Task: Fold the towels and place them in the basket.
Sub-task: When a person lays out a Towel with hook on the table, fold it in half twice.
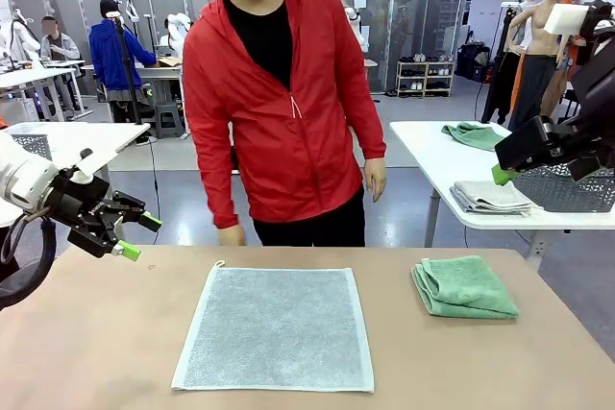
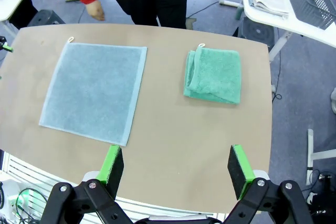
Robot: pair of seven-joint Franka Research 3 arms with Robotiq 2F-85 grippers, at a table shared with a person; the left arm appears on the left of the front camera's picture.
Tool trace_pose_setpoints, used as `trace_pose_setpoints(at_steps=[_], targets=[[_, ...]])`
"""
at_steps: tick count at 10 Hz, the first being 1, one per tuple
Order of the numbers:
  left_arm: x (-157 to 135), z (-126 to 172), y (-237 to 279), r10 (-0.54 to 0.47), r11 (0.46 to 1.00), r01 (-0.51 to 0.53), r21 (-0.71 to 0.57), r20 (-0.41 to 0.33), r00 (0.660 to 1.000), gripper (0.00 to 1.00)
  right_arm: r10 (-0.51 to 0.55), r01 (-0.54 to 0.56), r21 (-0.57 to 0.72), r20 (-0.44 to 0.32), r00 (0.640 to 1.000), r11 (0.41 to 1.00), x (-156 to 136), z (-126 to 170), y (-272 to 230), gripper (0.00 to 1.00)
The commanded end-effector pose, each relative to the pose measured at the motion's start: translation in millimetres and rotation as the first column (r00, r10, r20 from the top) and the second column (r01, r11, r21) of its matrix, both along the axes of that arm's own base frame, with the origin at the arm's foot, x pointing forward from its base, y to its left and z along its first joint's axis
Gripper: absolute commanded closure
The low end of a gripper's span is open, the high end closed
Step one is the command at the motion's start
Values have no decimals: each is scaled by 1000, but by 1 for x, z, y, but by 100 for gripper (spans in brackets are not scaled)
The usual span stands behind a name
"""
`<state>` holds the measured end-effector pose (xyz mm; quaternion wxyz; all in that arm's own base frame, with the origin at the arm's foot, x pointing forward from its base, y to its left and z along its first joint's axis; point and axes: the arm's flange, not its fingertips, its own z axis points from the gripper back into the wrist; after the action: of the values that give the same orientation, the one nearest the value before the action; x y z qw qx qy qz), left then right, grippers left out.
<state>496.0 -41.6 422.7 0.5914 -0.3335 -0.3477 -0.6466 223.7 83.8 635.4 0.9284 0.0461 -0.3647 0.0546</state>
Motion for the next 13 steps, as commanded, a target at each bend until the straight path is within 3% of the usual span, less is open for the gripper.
trace_pose_setpoints(at_steps=[1,3,4,6,7,9,11,13], targets=[[0,0,0,0,1000,0,9,1,1000,0,-8,8,-1,5,1000,1000,1,0,-1,0],[0,0,0,0,1000,0,0,0,1000,0,0,0,0,0,1000,1000,0,0,0,0],[-7,9,-8,53,997,-52,61,-23,998,0,52,-55,-44,-48,997,998,13,5,7,0],[-28,43,-36,100,981,-97,165,-12,995,0,186,-203,-151,-123,975,967,54,28,33,0],[-39,61,-58,139,962,-137,238,8,990,0,273,-310,-219,-186,944,925,84,38,55,0],[-66,77,-111,228,898,-219,383,22,973,0,429,-533,-297,-352,832,792,136,25,117,0],[-103,80,-161,365,766,-334,550,57,929,0,559,-739,-305,-499,662,601,171,-28,177,0],[-131,80,-190,436,663,-391,638,96,895,0,632,-848,-289,-569,526,445,186,-85,196,0]])
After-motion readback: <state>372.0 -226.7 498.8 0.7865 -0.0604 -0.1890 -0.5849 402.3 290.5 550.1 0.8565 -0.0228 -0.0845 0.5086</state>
